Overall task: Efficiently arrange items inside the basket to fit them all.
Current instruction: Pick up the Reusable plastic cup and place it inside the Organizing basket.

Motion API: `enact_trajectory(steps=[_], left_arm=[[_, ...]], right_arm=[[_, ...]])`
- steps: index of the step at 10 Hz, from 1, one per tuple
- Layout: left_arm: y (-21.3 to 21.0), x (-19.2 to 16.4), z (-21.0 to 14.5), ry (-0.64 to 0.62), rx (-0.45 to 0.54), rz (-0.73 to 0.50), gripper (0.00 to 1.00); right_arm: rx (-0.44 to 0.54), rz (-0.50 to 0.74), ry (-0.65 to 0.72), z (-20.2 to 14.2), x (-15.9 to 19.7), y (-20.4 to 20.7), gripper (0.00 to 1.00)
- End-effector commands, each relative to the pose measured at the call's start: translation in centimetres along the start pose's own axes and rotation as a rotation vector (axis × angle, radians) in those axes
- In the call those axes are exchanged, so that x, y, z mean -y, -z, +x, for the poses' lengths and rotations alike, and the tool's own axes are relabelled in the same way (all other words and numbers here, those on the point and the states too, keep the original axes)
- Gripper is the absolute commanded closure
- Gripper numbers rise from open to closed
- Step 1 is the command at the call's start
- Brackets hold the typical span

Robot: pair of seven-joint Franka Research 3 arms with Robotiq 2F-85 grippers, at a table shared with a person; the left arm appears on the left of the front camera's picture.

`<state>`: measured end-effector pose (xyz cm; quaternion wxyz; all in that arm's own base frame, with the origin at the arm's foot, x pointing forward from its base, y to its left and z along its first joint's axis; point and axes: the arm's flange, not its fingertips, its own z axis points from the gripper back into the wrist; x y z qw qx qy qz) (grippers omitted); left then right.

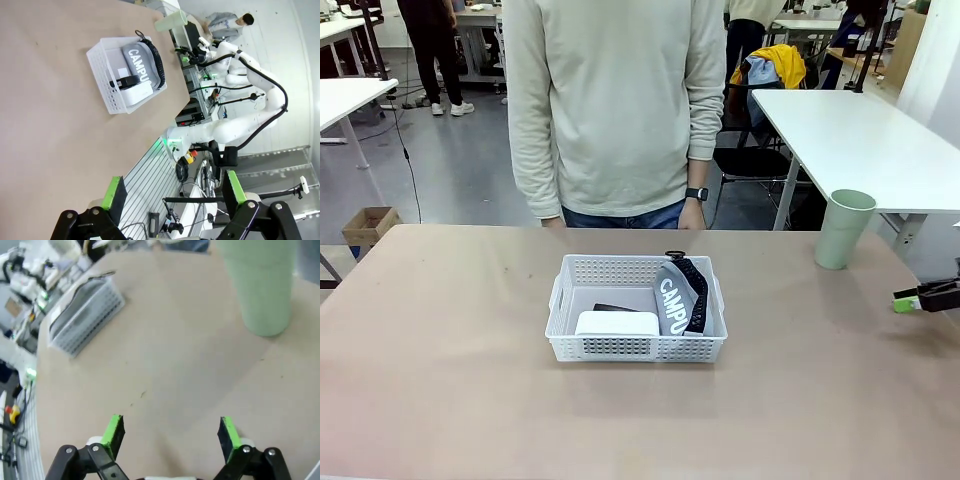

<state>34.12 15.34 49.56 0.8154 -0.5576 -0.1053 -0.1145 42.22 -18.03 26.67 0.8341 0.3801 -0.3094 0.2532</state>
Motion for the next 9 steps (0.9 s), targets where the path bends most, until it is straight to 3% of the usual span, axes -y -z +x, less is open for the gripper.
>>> enact_trajectory(steps=[1,3,5,6,8,9], left_arm=[[-0.2,0.1,-0.2,0.003,-0.006,-0.006,0.0],[-0.2,0.1,-0.2,0.003,-0.006,-0.006,0.0],[-0.2,0.1,-0.2,0.003,-0.006,-0.006,0.0],[-0.2,0.1,-0.2,0.003,-0.006,-0.006,0.0],[-0.2,0.1,-0.2,0.003,-0.006,-0.006,0.0],[-0.2,0.1,-0.2,0.003,-0.006,-0.006,0.0]], right_arm=[[0.127,-0.003,0.002,0.3,1.8,0.3,0.0],[0.083,-0.098,-0.286,0.3,3.5,0.9,0.0],[0.067,-0.183,-0.459,0.5,5.2,1.3,0.0],[0.148,-0.175,-0.52,0.7,5.7,1.7,0.0],[0.185,-0.161,-0.502,1.1,6.9,2.6,0.0],[0.096,-0.15,-0.485,1.6,5.4,1.1,0.0]])
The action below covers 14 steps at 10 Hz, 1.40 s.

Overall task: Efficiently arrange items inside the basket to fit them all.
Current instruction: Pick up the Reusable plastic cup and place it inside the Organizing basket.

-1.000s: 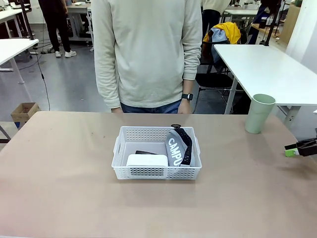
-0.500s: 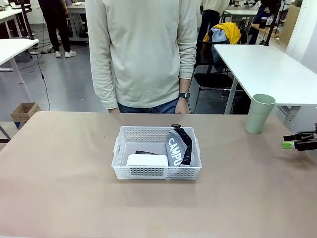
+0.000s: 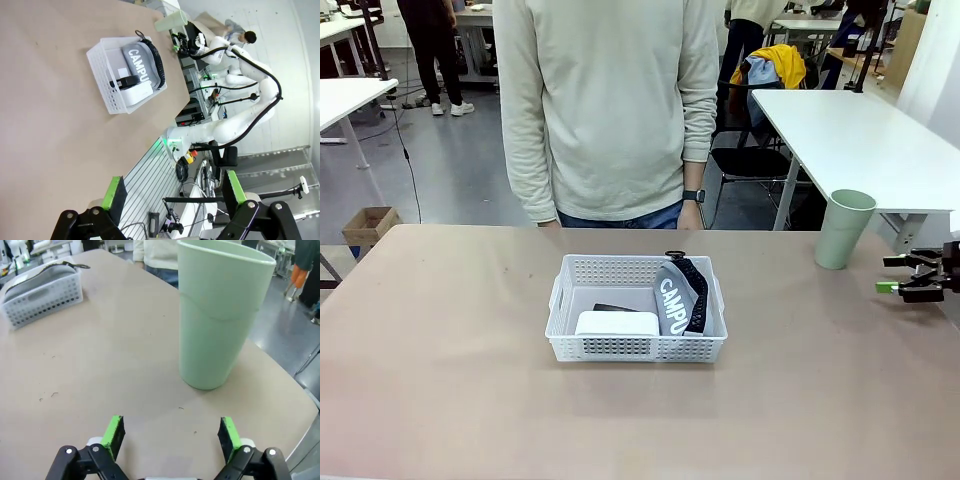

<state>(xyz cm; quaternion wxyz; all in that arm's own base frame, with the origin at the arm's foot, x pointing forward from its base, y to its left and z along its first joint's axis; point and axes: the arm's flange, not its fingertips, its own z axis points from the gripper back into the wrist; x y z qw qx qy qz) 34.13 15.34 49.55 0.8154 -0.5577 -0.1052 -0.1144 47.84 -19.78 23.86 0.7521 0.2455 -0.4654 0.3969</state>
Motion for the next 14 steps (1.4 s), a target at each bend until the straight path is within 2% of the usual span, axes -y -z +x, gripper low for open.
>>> enact_trajectory(steps=[1,2,3,5,8,14], left_arm=[[-0.2,0.1,-0.2,0.003,-0.006,-0.006,0.0],[-0.2,0.1,-0.2,0.003,-0.006,-0.006,0.0],[-0.2,0.1,-0.2,0.003,-0.006,-0.006,0.0],[-0.2,0.1,-0.2,0.003,-0.006,-0.006,0.0],[-0.2,0.1,-0.2,0.003,-0.006,-0.006,0.0],[-0.2,0.1,-0.2,0.003,-0.006,-0.006,0.0]], right_arm=[[-0.037,0.013,0.002,0.5,-0.4,-0.9,0.0],[0.0,0.0,0.0,0.0,0.0,0.0,0.0],[0.076,-0.046,-0.095,0.4,0.4,0.4,0.0],[0.154,-0.072,-0.109,0.7,1.4,2.1,0.0],[0.159,-0.135,-0.094,0.7,2.7,4.1,0.0],[0.231,-0.159,-0.091,-0.1,4.4,7.3,0.0]])
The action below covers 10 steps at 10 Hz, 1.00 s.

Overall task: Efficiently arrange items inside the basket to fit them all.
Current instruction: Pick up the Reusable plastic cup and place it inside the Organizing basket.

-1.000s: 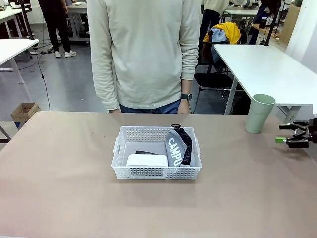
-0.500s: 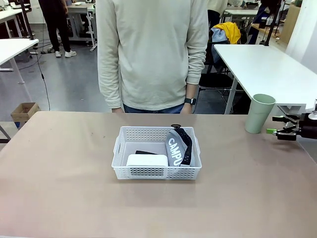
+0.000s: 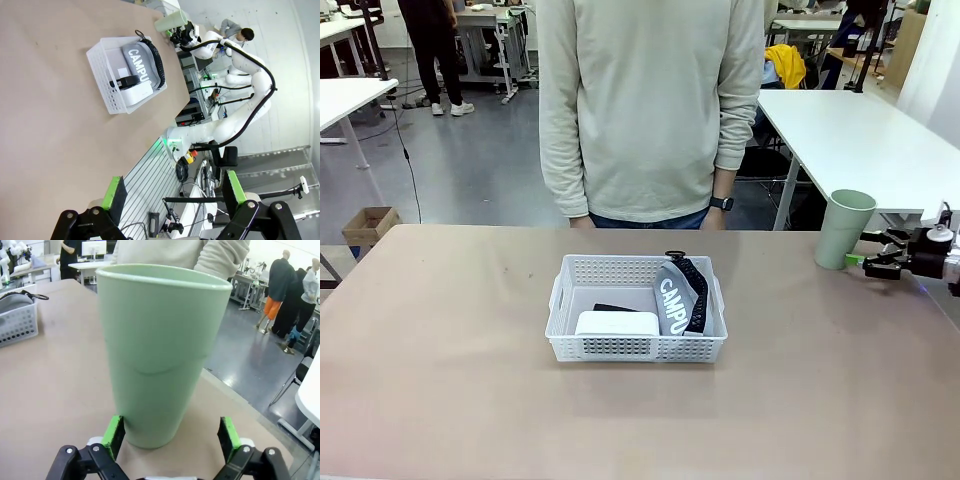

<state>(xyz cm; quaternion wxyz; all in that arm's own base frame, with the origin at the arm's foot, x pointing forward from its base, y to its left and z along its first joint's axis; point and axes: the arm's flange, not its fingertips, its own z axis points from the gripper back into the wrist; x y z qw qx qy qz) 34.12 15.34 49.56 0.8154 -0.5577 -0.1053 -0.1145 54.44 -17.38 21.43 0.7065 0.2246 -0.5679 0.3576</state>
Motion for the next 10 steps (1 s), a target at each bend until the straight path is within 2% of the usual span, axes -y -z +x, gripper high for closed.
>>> enact_trajectory(steps=[1,3,6,7,10], left_arm=[[-0.1,0.1,-0.2,0.003,-0.006,-0.006,0.0],[-0.1,0.1,-0.2,0.003,-0.006,-0.006,0.0],[-0.1,0.1,-0.2,0.003,-0.006,-0.006,0.0],[-0.1,0.1,-0.2,0.003,-0.006,-0.006,0.0],[-0.1,0.1,-0.2,0.003,-0.006,-0.006,0.0]], right_arm=[[0.04,-0.001,-0.03,-0.7,0.1,1.5,0.0],[0.028,0.03,-0.013,-0.7,0.0,2.2,0.0],[0.12,0.067,0.016,-0.4,-0.3,3.5,0.0],[0.149,0.028,0.011,0.0,-0.2,3.6,0.0],[0.213,0.032,0.105,1.2,0.1,3.5,0.0]])
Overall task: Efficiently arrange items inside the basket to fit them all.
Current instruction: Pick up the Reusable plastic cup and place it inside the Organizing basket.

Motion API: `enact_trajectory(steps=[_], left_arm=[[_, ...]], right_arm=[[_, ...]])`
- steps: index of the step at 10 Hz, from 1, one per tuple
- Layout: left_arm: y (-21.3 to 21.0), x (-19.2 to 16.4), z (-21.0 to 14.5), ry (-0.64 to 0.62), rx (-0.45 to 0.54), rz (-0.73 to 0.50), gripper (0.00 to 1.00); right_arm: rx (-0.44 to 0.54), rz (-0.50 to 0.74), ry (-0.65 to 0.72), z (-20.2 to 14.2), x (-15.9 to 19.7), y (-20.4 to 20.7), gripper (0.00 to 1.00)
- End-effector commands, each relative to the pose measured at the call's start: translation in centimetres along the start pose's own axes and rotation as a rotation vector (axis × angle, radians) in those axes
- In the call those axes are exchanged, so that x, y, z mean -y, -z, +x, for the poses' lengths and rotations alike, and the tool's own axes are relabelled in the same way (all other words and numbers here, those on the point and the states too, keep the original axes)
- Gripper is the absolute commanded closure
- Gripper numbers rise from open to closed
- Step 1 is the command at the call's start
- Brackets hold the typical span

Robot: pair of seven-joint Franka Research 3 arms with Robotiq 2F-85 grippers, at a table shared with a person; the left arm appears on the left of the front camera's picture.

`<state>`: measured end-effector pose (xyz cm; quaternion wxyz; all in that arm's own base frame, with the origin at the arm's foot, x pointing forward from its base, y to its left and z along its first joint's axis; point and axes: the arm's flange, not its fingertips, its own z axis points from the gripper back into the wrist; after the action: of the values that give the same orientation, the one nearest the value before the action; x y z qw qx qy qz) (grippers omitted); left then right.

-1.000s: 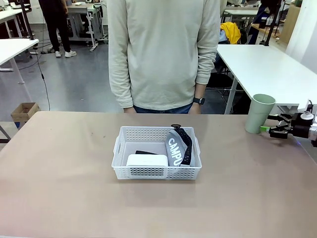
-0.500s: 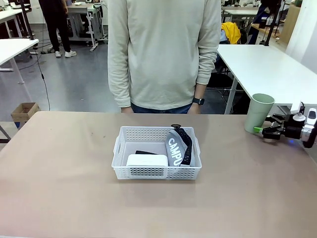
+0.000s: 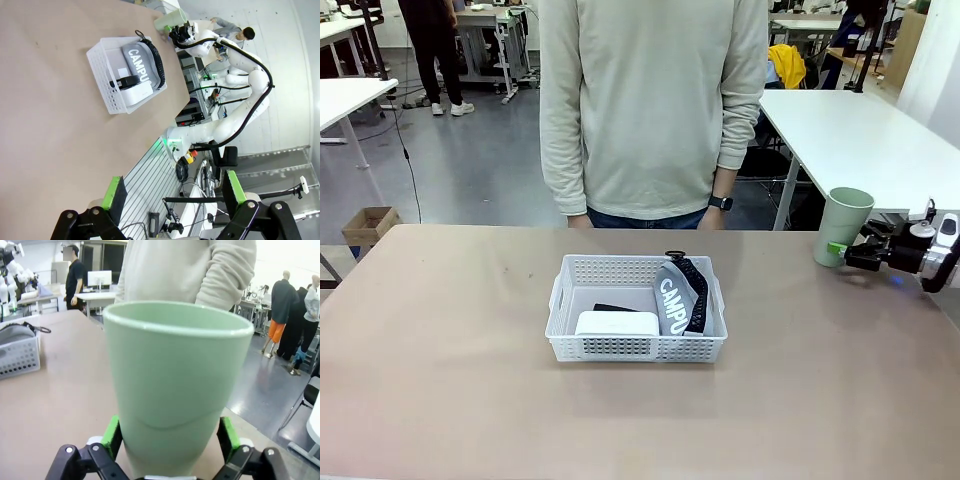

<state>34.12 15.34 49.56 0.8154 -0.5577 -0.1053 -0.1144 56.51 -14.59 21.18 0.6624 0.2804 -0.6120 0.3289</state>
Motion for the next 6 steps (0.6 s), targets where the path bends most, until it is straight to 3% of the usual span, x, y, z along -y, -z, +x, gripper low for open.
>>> enact_trajectory(steps=[1,5,6], left_arm=[[-0.15,0.07,-0.23,0.003,-0.006,-0.006,0.0],[-0.15,0.07,-0.23,0.003,-0.006,-0.006,0.0],[-0.15,0.07,-0.23,0.003,-0.006,-0.006,0.0]], right_arm=[[0.064,0.01,0.078,1.02,0.28,0.02,0.0],[0.049,0.091,0.06,1.54,-0.36,-0.02,0.0],[0.038,0.11,0.079,1.38,-0.35,0.12,0.56]])
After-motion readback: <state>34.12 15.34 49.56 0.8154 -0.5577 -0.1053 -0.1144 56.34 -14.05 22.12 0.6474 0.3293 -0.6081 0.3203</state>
